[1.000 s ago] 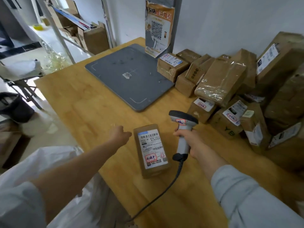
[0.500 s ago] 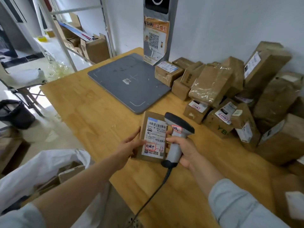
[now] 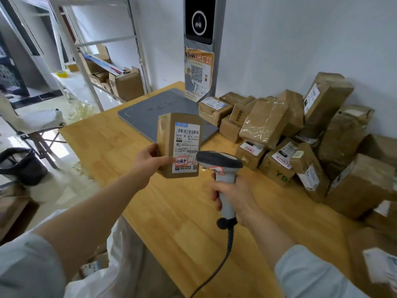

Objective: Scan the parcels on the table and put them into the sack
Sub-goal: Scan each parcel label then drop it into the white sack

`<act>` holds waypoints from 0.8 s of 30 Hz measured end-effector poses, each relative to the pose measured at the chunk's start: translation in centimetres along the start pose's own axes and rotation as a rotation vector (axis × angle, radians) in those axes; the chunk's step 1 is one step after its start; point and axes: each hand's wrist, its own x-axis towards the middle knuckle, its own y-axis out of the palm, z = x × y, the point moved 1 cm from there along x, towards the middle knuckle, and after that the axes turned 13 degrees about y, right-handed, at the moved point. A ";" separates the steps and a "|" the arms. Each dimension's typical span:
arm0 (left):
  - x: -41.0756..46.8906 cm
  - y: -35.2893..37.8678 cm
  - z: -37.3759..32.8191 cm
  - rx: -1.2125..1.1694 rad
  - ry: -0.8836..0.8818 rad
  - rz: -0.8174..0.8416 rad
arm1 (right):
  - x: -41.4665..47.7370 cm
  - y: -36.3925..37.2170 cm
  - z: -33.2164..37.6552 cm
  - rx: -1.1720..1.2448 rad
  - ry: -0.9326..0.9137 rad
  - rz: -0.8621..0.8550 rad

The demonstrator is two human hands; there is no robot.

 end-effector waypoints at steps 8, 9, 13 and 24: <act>0.5 -1.1 -0.1 0.071 0.039 -0.074 | -1.2 0.5 0.2 -0.057 -0.023 -0.012; 0.4 -1.1 -0.2 0.073 0.043 -0.080 | -1.3 0.5 0.2 -0.059 -0.027 -0.010; 0.3 -1.3 -0.3 0.074 0.058 -0.105 | -1.7 0.9 0.3 -0.069 -0.039 -0.011; 0.4 -2.1 0.0 0.080 0.060 -0.123 | -1.9 1.7 0.8 -0.052 -0.047 -0.002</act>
